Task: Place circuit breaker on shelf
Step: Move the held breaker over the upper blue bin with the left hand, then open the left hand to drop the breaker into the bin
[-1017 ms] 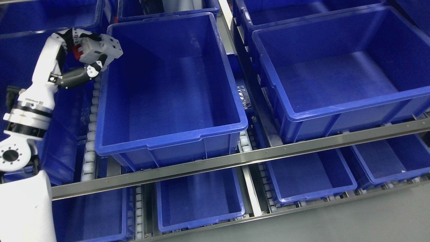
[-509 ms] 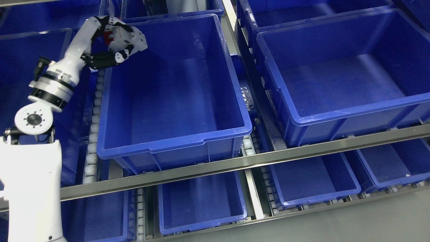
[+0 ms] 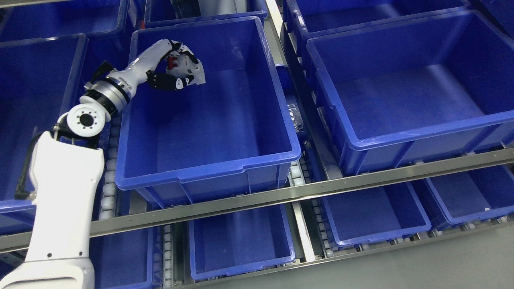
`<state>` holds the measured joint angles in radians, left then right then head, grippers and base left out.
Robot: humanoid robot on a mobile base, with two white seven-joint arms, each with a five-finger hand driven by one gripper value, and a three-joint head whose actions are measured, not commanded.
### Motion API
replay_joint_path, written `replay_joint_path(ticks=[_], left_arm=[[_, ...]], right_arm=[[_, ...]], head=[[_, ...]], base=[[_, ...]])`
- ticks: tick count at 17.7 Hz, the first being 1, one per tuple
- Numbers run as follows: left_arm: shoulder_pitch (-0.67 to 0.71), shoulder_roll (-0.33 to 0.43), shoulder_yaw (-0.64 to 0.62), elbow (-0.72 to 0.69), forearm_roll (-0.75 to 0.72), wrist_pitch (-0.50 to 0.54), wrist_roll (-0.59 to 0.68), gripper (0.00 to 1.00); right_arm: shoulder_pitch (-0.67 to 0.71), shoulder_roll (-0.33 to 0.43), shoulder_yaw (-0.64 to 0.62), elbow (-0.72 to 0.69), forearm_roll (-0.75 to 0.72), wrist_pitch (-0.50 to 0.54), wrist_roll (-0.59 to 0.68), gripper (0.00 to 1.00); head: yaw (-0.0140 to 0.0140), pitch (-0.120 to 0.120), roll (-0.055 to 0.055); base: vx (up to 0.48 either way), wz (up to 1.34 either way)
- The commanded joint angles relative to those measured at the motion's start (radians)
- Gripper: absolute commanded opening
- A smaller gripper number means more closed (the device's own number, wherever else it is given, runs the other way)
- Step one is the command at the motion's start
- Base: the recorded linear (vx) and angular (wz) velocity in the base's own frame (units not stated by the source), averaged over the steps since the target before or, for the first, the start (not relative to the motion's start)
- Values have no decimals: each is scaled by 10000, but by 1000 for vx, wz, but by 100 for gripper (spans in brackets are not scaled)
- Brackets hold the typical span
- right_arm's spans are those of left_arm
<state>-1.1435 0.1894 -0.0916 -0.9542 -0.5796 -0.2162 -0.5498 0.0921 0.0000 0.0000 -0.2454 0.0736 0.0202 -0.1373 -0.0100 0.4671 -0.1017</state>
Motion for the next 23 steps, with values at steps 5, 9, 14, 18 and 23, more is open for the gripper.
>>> replay_joint_path(ticks=[5, 9, 14, 18, 23], left_arm=[[-1113, -1096, -1185, 4480, -724, -17, 159, 29], [-1265, -1081, -1200, 4480, -724, 45, 405, 55], [-1404, -1004, -1064, 4450, -709, 121, 1136, 86], [-1527, -1340, 1549, 3869, -68, 183, 3391, 94], [-1482, -1719, 4935, 2276, 3212, 229, 3856, 95]], right_arm=[[0, -175, 199, -1, 0, 580, 8, 100], [0, -175, 199, -1, 0, 580, 8, 100], [0, -175, 199, -1, 0, 580, 8, 100], [0, -175, 199, -1, 0, 580, 8, 100], [0, -175, 199, -1, 0, 580, 8, 100]], head=[[0, 0, 0], [0, 0, 0], [0, 0, 0], [0, 0, 0], [0, 0, 0]], base=[[0, 0], [0, 0], [0, 0], [0, 0], [0, 0]])
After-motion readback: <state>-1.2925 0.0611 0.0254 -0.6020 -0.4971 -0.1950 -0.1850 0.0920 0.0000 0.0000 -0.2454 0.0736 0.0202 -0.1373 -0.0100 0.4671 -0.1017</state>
